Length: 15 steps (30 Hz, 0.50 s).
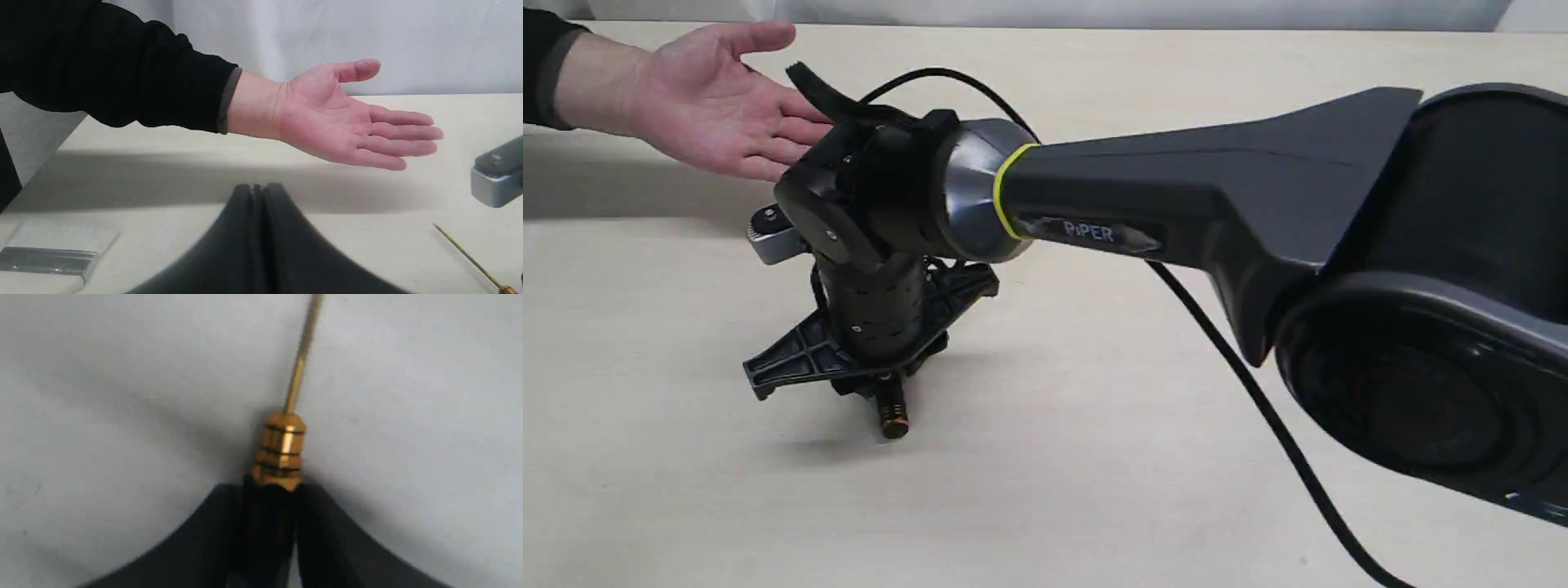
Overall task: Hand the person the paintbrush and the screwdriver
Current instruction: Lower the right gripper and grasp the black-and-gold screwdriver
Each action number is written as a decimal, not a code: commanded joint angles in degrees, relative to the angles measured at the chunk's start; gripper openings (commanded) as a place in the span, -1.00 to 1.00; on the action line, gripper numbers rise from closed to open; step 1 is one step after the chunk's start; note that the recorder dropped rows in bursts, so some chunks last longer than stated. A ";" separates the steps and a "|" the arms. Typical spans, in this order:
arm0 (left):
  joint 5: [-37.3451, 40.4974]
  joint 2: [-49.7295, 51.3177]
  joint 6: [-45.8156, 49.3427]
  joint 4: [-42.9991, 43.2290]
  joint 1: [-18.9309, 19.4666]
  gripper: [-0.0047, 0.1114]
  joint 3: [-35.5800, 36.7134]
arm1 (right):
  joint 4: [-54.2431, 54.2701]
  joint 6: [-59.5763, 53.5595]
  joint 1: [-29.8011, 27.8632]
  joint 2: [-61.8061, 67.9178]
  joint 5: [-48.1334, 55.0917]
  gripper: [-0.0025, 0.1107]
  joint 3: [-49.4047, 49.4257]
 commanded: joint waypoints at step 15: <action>-0.36 -0.14 -0.12 -0.09 -0.47 -0.92 0.12 | 3.86 -10.18 -0.69 -8.07 3.37 -0.88 -3.36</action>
